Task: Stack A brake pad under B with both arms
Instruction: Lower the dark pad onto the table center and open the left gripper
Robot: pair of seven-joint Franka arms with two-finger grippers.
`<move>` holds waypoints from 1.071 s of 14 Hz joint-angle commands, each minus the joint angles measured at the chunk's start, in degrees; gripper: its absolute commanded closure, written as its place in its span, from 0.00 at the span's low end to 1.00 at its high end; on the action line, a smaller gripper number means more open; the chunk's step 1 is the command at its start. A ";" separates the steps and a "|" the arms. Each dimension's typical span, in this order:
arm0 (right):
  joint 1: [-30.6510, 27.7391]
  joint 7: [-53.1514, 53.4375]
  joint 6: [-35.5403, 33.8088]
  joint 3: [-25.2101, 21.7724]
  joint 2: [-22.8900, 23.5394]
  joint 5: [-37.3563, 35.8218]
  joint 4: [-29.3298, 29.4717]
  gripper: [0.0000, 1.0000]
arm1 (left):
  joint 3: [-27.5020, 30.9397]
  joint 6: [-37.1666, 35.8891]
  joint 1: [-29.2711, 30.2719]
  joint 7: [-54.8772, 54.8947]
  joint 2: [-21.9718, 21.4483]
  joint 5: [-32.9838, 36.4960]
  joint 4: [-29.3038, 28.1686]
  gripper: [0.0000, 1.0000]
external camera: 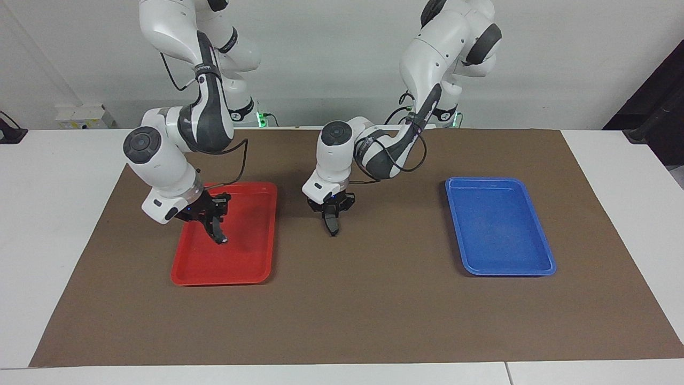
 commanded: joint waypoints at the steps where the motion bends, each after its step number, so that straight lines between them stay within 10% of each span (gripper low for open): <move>1: -0.87 -1.40 -1.03 0.27 -0.36 0.23 0.52 1.00 | 1.19 1.83 -0.83 -1.39 -0.26 1.28 -0.73 0.99; 15: -0.70 -1.41 -7.97 0.18 -0.54 0.67 6.58 1.00 | 2.86 -4.66 -1.01 -0.69 0.00 1.28 6.29 0.43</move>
